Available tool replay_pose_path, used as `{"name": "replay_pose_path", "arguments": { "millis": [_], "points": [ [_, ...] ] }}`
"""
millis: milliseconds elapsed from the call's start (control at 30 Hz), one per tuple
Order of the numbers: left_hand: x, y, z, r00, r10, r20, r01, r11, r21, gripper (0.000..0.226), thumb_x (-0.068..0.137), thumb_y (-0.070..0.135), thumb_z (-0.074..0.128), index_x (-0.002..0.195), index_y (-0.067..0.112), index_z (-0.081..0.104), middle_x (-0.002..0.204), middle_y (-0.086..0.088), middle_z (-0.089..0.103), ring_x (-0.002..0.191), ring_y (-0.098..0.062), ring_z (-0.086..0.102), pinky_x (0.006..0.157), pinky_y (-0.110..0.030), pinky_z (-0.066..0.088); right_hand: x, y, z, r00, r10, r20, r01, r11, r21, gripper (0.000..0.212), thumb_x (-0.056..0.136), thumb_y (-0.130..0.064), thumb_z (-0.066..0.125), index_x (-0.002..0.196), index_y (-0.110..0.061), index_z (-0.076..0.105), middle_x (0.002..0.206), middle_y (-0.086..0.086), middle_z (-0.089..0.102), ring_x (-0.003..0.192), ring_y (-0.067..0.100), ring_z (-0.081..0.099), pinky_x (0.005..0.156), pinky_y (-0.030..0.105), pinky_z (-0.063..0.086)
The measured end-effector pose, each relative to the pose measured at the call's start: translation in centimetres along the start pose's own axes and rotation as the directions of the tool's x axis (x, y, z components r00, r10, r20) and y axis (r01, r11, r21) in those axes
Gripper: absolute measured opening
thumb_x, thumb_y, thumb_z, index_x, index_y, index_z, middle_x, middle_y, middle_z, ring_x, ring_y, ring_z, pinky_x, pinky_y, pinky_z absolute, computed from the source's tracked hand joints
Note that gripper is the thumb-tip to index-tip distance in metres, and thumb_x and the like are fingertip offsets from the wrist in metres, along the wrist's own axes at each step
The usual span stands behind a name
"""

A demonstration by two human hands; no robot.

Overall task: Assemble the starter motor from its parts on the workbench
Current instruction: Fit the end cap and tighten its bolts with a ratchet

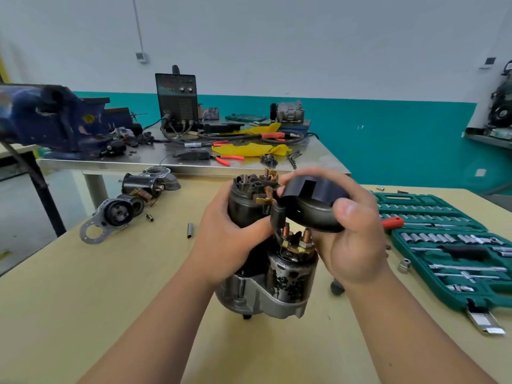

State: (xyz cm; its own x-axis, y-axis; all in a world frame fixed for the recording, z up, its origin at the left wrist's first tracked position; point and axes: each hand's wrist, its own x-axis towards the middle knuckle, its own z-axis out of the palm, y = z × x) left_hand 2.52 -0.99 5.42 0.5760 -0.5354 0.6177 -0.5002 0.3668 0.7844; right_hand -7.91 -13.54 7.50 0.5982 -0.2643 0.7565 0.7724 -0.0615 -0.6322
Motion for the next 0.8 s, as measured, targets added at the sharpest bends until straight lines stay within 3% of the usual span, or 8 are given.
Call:
{"name": "replay_pose_path", "arguments": {
  "millis": [133, 233, 333, 433, 567, 667, 733, 800],
  "points": [
    [-0.3, -0.3, -0.5, 0.999, -0.006, -0.047, 0.006, 1.000, 0.005, 0.040, 0.064, 0.038, 0.077, 0.100, 0.027, 0.064, 0.094, 0.007, 0.073, 0.088, -0.008, 0.069, 0.070, -0.016, 0.051, 0.4, 0.5, 0.4, 0.995, 0.100, -0.005, -0.098, 0.980, 0.175, 0.047, 0.067, -0.033, 0.067, 0.105, -0.005, 0.065, 0.100, 0.021, 0.062, 0.098, 0.034, 0.057, 0.087, 0.047, 0.048],
    [-0.3, -0.7, -0.6, 0.999, 0.004, -0.042, -0.002, 0.999, 0.054, 0.039, 0.064, 0.043, 0.075, 0.098, 0.029, 0.062, 0.090, 0.011, 0.071, 0.083, -0.006, 0.068, 0.068, -0.014, 0.050, 1.2, 1.6, -0.9, 0.917, 0.302, -0.262, -0.188, 0.904, 0.384, 0.039, 0.074, -0.033, 0.065, 0.104, -0.007, 0.063, 0.099, 0.012, 0.067, 0.096, 0.023, 0.062, 0.090, 0.036, 0.046],
    [-0.2, -1.0, -0.4, 0.999, 0.023, -0.026, -0.021, 0.997, 0.071, 0.038, 0.063, 0.046, 0.074, 0.097, 0.033, 0.061, 0.089, 0.017, 0.070, 0.082, -0.002, 0.067, 0.066, -0.011, 0.049, 1.2, 2.4, -3.1, 0.821, 0.409, -0.399, -0.397, 0.910, 0.115, 0.031, 0.078, -0.025, 0.050, 0.103, -0.017, 0.068, 0.105, 0.010, 0.064, 0.099, 0.022, 0.059, 0.083, 0.032, 0.047],
    [0.0, -1.3, -0.6, 1.000, 0.015, -0.018, -0.014, 0.998, 0.063, 0.041, 0.062, 0.050, 0.073, 0.097, 0.033, 0.061, 0.087, 0.017, 0.069, 0.080, -0.002, 0.067, 0.066, -0.012, 0.049, 0.9, 2.5, -3.9, 0.817, 0.495, -0.294, -0.494, 0.865, 0.084, 0.032, 0.080, -0.015, 0.049, 0.108, -0.014, 0.064, 0.112, 0.016, 0.059, 0.106, 0.029, 0.053, 0.085, 0.037, 0.043],
    [0.4, -1.8, -1.3, 0.999, 0.001, 0.051, -0.002, 1.000, 0.008, 0.047, 0.062, 0.048, 0.071, 0.099, 0.021, 0.061, 0.085, 0.012, 0.070, 0.078, -0.004, 0.065, 0.067, -0.015, 0.049, 3.5, -0.3, -3.1, 0.947, 0.320, 0.011, -0.316, 0.938, -0.143, 0.044, 0.064, -0.018, 0.061, 0.106, -0.027, 0.067, 0.115, 0.005, 0.065, 0.111, 0.024, 0.057, 0.089, 0.036, 0.048],
    [0.6, -1.9, -1.7, 0.993, -0.014, 0.115, 0.024, 0.996, -0.081, 0.061, 0.062, 0.048, 0.079, 0.102, 0.005, 0.062, 0.090, -0.006, 0.070, 0.082, -0.019, 0.066, 0.070, -0.029, 0.052, 6.3, -2.3, -0.8, 0.945, 0.251, 0.211, -0.114, 0.855, -0.506, 0.044, 0.066, -0.025, 0.056, 0.108, -0.035, 0.065, 0.112, -0.014, 0.067, 0.111, 0.008, 0.059, 0.087, 0.024, 0.050],
    [0.7, -1.9, -1.8, 0.989, -0.029, 0.148, 0.047, 0.992, -0.121, 0.086, 0.059, 0.063, 0.080, 0.107, -0.005, 0.060, 0.095, -0.017, 0.069, 0.087, -0.034, 0.066, 0.074, -0.043, 0.055, 6.9, -2.1, 1.0, 0.931, 0.253, 0.263, -0.051, 0.803, -0.594, 0.038, 0.069, -0.020, 0.053, 0.101, -0.031, 0.069, 0.101, -0.017, 0.069, 0.102, 0.004, 0.061, 0.081, 0.018, 0.047],
    [0.7, -1.7, -1.9, 0.985, -0.036, 0.168, 0.061, 0.988, -0.143, 0.092, 0.060, 0.069, 0.077, 0.108, -0.008, 0.058, 0.096, -0.022, 0.067, 0.091, -0.048, 0.063, 0.077, -0.057, 0.052, 6.7, -1.3, 2.2, 0.935, 0.222, 0.278, -0.008, 0.795, -0.607, 0.029, 0.078, -0.017, 0.051, 0.095, -0.027, 0.072, 0.094, -0.014, 0.070, 0.093, 0.005, 0.063, 0.077, 0.021, 0.048]
  ]
}}
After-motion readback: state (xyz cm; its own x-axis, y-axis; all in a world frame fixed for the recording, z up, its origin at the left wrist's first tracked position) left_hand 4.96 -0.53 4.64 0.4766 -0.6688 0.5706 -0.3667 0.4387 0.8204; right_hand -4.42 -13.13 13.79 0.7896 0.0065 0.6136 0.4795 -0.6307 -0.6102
